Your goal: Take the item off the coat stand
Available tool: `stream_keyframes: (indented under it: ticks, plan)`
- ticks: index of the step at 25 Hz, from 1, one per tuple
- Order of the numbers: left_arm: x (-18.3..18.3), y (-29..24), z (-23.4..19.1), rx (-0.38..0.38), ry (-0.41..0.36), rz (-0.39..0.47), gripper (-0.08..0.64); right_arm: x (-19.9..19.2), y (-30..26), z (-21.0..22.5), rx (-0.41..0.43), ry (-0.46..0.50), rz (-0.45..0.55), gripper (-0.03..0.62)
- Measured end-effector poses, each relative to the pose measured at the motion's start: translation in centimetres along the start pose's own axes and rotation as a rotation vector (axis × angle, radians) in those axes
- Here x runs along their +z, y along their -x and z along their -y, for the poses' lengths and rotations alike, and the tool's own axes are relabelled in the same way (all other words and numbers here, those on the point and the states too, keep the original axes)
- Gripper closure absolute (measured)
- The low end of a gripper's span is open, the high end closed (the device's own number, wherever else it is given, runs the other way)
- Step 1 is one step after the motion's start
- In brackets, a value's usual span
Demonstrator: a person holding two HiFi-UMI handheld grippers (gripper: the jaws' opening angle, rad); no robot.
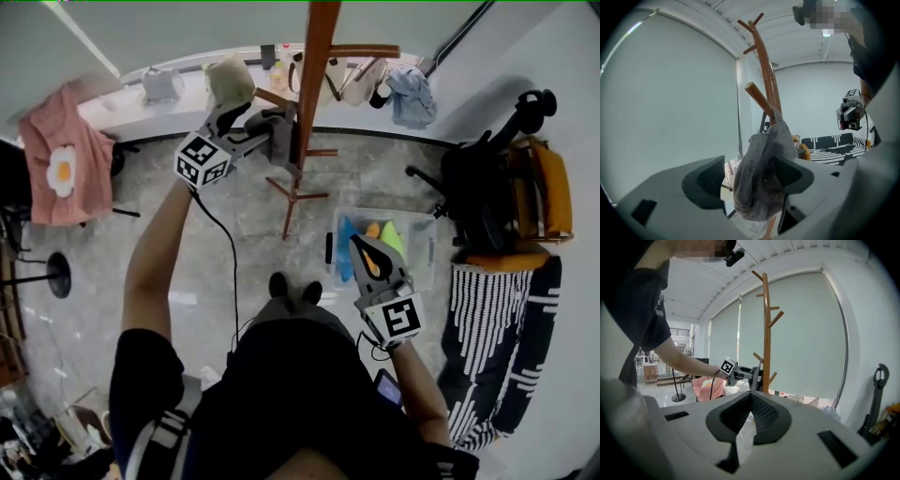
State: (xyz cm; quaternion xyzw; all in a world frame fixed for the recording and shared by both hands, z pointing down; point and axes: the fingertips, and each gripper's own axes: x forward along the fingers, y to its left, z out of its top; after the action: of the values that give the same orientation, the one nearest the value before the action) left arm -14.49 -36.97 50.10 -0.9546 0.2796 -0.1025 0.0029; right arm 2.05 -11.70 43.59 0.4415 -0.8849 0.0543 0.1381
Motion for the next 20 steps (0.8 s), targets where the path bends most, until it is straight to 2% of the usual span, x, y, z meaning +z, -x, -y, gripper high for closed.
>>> stream_keyframes:
  ticks: [8, 18, 20]
  plan:
    - [0.41, -0.73, 0.19, -0.066, -0.062, -0.022, 0.292, -0.79, -0.15, 0.44, -0.012, -0.005, -0.023, 0.572]
    - [0.50, -0.87, 0.29, -0.082, -0.079, -0.025, 0.494, -0.98, -0.42, 0.38, -0.014, -0.007, -0.033, 0.572]
    - [0.52, -0.79, 0.45, -0.080, -0.088, -0.029, 0.508, -0.95, -0.42, 0.36, -0.012, -0.007, -0.031, 0.572]
